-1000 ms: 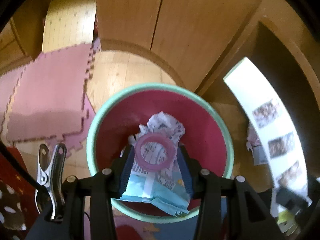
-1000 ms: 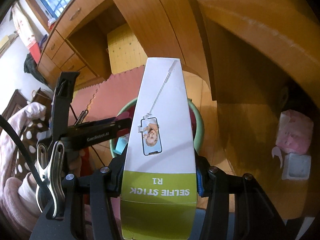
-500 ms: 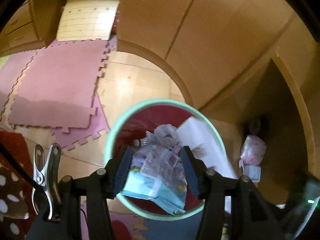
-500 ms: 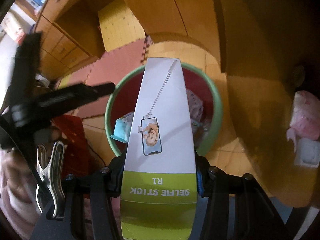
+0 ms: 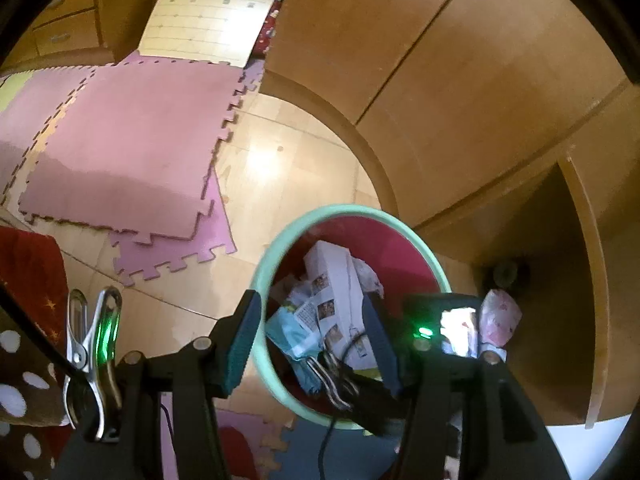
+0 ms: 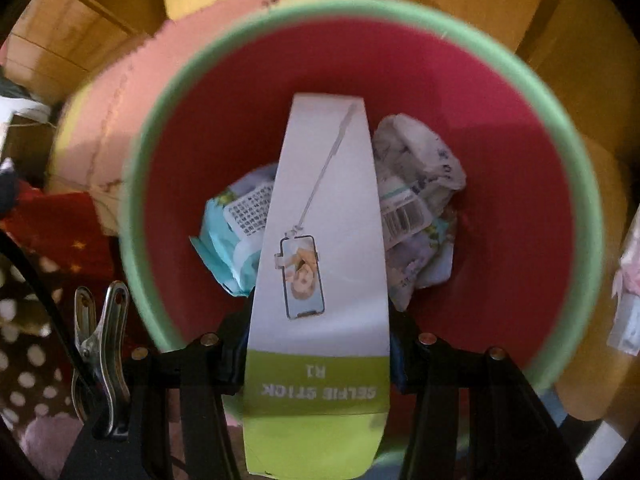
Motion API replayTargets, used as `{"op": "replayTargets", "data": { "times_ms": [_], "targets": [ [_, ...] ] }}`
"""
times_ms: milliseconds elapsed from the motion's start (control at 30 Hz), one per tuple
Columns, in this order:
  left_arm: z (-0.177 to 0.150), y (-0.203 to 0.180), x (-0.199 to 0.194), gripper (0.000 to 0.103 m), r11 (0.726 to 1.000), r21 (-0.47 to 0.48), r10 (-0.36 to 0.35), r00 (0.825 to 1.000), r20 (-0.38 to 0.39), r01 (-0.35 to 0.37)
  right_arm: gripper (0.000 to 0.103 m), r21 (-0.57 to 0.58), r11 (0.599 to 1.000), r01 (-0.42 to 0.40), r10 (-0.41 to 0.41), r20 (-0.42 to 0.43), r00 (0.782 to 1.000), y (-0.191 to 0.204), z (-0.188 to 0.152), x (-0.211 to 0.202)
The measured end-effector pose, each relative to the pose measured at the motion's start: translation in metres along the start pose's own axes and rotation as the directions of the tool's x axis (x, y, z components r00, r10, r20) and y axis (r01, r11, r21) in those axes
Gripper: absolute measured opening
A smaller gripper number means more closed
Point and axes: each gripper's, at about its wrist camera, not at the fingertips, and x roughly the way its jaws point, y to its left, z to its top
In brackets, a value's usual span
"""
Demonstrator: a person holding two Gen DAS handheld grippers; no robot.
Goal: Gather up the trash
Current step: 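Open the left gripper to drop the ring while the right gripper drops the box into the bucket, then move both grippers back to the desk toward the pink packet and white tray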
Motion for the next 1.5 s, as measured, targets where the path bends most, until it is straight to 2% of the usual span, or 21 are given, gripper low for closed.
{"op": "replayTargets", "data": {
  "times_ms": [100,200,400,667,800,900,1033,1267,1367,1500],
  "targets": [
    [0.003,0.006,-0.003,0.055,0.999,-0.033,-0.01,1.0,0.007,0.011,0.052,-0.019,0.999,0.047,-0.049,-0.098,0.994,0.007,0.013,0.026],
    [0.005,0.007,-0.003,0.055,0.999,-0.051,-0.014,1.0,0.012,0.014,0.052,-0.007,0.999,0.052,-0.052,-0.152,0.987,0.004,0.02,0.041],
    [0.006,0.003,0.0,0.055,0.999,-0.041,-0.021,1.0,0.003,0.021,0.053,0.035,0.999,0.027,-0.019,-0.219,0.976,-0.007,0.032,0.064],
    [0.008,0.001,0.005,0.055,0.999,-0.037,-0.013,1.0,0.0,0.013,0.054,0.047,0.998,0.036,-0.022,-0.256,0.966,-0.007,0.039,0.082],
    [0.009,-0.001,0.006,0.055,0.999,-0.031,-0.011,1.0,-0.002,0.011,0.056,0.039,0.999,0.018,-0.009,-0.203,0.979,-0.01,0.041,0.064],
    [0.008,-0.004,0.005,0.056,1.0,-0.023,-0.008,1.0,0.003,0.009,0.065,0.021,1.0,-0.003,0.006,-0.134,0.991,-0.011,0.042,0.043],
    [0.006,-0.006,0.005,0.056,1.0,-0.018,0.003,1.0,0.003,-0.003,0.075,0.037,0.997,-0.066,0.067,-0.009,0.998,-0.018,0.037,0.008],
    [0.004,-0.007,0.002,0.056,1.0,-0.01,0.005,1.0,0.011,-0.004,0.075,0.079,0.985,-0.154,0.142,0.147,0.979,-0.037,0.025,-0.042],
    [0.001,-0.009,0.001,0.056,1.0,-0.006,0.005,1.0,0.007,-0.005,0.075,0.068,0.981,-0.179,0.162,0.207,0.965,-0.018,-0.002,-0.064],
    [-0.002,-0.017,-0.005,0.056,1.0,0.023,0.004,1.0,0.022,-0.005,0.075,0.082,0.975,-0.209,0.18,0.27,0.946,-0.024,-0.024,-0.085]
  ]
}}
